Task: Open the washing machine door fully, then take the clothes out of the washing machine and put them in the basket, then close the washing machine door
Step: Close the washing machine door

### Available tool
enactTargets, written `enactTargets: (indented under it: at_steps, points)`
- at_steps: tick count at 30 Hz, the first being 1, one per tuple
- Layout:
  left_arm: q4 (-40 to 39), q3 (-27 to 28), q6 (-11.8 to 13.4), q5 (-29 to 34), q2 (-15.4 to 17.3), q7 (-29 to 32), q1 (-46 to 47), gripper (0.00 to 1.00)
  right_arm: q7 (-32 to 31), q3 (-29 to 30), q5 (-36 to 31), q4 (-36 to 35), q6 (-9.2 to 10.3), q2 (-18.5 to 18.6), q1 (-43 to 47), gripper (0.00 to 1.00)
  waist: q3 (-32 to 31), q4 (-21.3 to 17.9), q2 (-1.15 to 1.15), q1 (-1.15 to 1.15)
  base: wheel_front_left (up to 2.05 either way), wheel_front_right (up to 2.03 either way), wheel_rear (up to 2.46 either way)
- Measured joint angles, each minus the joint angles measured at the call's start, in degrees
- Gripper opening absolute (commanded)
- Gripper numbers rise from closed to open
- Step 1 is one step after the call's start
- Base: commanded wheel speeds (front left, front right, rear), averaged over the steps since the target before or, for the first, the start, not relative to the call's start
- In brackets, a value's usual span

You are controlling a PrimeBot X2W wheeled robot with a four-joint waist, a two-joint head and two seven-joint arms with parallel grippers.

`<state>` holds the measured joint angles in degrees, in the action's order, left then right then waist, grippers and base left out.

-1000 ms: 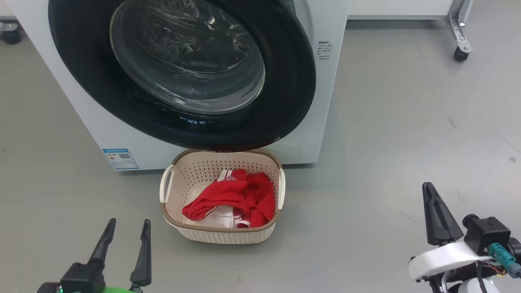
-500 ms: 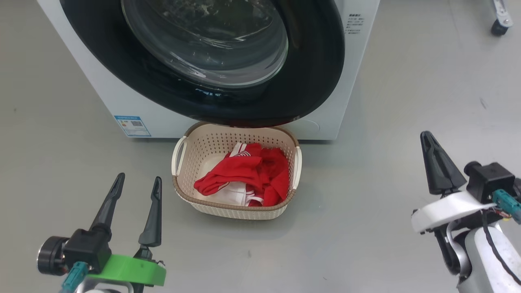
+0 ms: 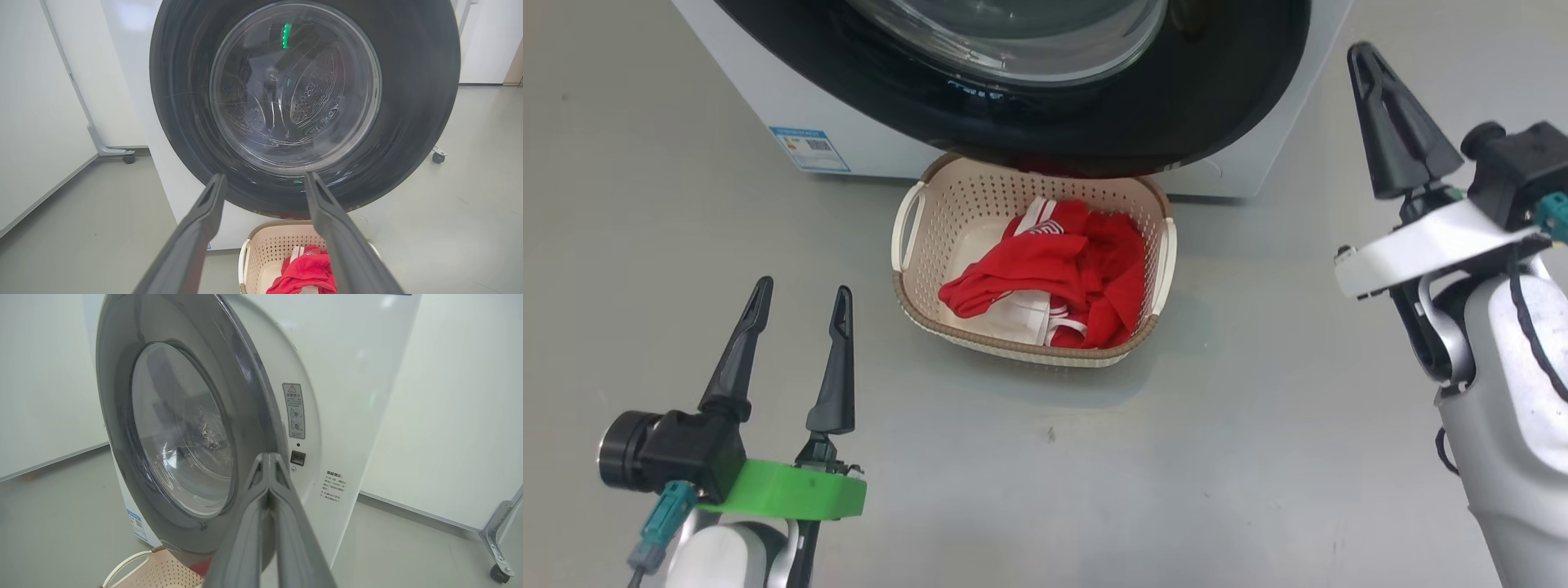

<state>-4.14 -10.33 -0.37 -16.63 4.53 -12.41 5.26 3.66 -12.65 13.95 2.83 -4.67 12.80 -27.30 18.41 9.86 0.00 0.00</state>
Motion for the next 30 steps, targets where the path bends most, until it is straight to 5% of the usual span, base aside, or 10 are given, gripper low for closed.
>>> enactTargets:
  at_steps: [30]
  points:
    - [5.24, -2.05, -0.52, -1.54, -2.04, -1.86, 7.81, 1.00, -2.96, -3.34, -0.30, 11.72, -2.32, 1.67, -21.94, 0.00, 11.89, 9.34, 0.00, 0.01, 0.00, 0.00, 0.00]
